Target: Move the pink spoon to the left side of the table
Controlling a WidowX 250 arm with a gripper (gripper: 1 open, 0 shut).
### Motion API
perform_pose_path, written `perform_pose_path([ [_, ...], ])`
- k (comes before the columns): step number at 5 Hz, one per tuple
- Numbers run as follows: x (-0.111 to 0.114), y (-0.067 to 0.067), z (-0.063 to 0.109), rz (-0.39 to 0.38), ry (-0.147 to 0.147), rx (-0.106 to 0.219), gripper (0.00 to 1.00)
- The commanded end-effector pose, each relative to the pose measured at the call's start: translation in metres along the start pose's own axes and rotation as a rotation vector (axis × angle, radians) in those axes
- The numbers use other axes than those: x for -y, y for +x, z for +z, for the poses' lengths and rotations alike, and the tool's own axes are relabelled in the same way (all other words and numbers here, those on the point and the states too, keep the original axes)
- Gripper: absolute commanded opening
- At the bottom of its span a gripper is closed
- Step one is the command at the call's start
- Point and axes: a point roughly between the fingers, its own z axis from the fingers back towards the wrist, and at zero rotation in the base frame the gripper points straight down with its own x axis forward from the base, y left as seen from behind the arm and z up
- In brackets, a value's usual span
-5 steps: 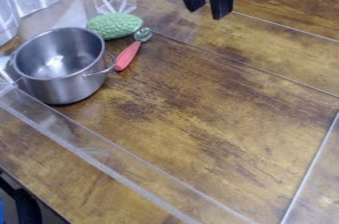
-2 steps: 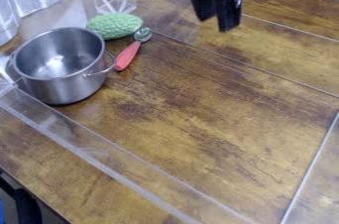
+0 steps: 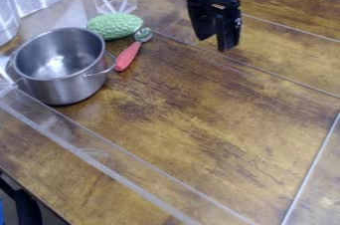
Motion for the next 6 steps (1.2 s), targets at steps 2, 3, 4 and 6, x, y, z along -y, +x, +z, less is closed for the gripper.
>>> perform_pose_path([
  [2,0.012,0.006,0.029,0.143,0.102,0.079,1.0],
  [3,0.007,0.003,0.038,0.189,0.126,0.087,1.0],
  [4,0.002,0.001,0.046,0.229,0.143,0.096,1.0],
  [6,-0.007,-0.012,0.042,0.254,0.152,0.066,1.0],
])
